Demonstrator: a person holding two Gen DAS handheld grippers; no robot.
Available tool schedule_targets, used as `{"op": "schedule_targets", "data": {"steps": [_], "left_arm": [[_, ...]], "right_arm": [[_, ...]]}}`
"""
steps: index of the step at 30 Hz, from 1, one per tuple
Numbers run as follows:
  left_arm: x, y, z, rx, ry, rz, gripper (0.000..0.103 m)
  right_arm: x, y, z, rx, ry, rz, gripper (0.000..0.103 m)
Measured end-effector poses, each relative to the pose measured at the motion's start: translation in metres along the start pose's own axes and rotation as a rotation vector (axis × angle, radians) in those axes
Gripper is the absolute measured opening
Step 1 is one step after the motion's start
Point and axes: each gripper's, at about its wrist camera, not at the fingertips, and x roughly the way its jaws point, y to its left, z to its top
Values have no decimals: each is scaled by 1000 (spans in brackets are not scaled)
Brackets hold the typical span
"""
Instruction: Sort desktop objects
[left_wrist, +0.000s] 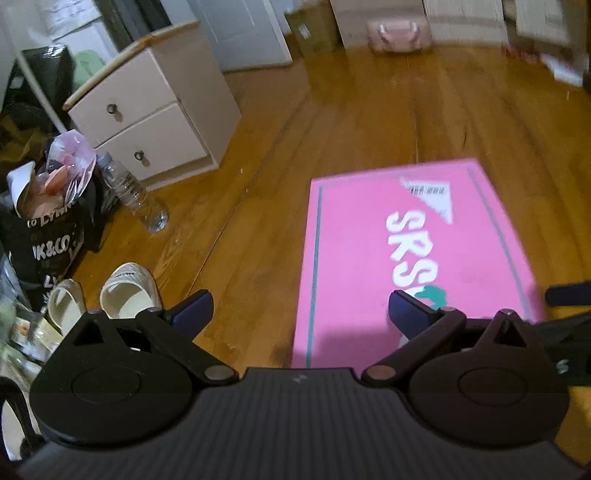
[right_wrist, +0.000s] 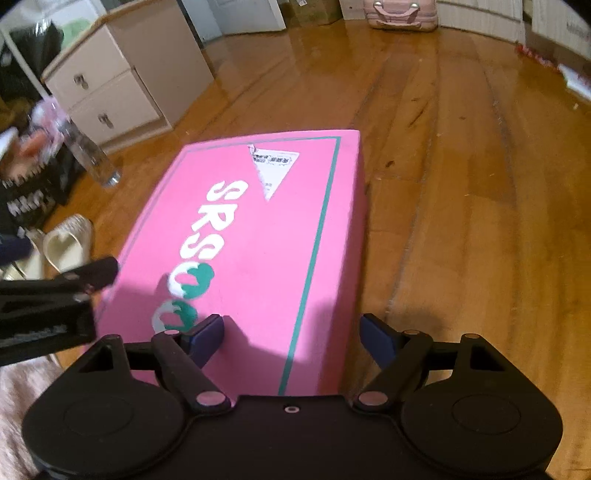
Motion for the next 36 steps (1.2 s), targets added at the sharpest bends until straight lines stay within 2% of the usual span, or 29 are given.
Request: {"op": "schedule_targets", "data": {"steps": [6, 10, 16, 21, 26, 31, 36], "left_arm": [[-12, 5, -14, -22, -12, -68, 103], [-19, 7, -23, -26, -14, -113, 103], [-43, 9, -26, -23, -72, -170, 103], [-61, 13, -27, -33, -120, -261, 103], [-68, 15, -27, -13, -152, -281, 103], [-60, 15, -27, -35, -128, -333, 103], [-47, 12, -29, -65, -107, -389, 103]], "right_arm": [[-19, 15, -17, -45, 46, -74, 84], [-39, 25, -26, -79, 24, -138, 85], [-65, 25, -34, -4, -3, -186, 85], [-87, 40, -37, -52, -29, -231, 85], [-93, 52, -39, -91, -47, -255, 85], [-88, 52, -39, -70, -26, -263, 85], [-85, 57, -39, -91, -29, -319, 85]]}}
